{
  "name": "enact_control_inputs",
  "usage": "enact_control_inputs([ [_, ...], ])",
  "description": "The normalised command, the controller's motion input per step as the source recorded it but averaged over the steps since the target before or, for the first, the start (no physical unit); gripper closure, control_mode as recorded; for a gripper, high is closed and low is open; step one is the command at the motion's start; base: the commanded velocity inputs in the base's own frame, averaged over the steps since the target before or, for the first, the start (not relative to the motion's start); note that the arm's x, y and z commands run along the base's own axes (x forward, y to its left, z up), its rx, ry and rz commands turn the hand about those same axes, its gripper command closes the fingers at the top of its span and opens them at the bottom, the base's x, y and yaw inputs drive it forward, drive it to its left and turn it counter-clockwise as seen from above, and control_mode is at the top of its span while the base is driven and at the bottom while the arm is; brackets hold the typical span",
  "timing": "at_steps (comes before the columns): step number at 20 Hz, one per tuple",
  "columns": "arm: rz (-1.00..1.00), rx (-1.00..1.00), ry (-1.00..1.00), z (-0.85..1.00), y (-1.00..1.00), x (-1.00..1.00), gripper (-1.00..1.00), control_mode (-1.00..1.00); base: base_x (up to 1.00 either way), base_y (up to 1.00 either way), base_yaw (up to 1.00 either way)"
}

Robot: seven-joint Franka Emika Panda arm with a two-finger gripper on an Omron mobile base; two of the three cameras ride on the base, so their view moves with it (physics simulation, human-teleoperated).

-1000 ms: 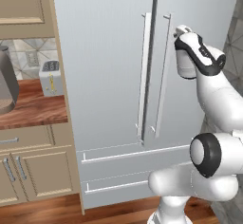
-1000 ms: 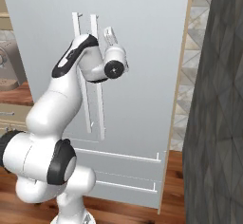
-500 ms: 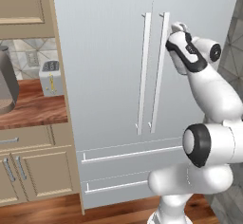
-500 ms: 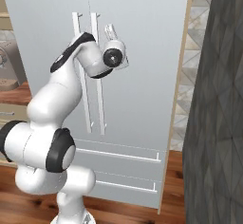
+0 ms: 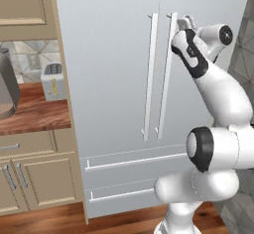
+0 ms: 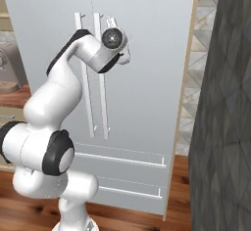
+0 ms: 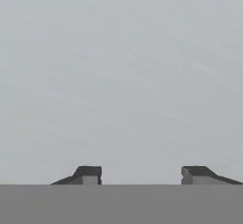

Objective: Place the pear in the correct fridge rack based on whether it is a fruit or vegetable. Finally, close the fridge door.

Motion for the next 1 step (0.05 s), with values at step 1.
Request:
enact_control_inputs([
  [1,0.0,0.0,0.04,-0.19,0.0,0.0,-1.0,-1.0,0.0,0.0,0.0],
])
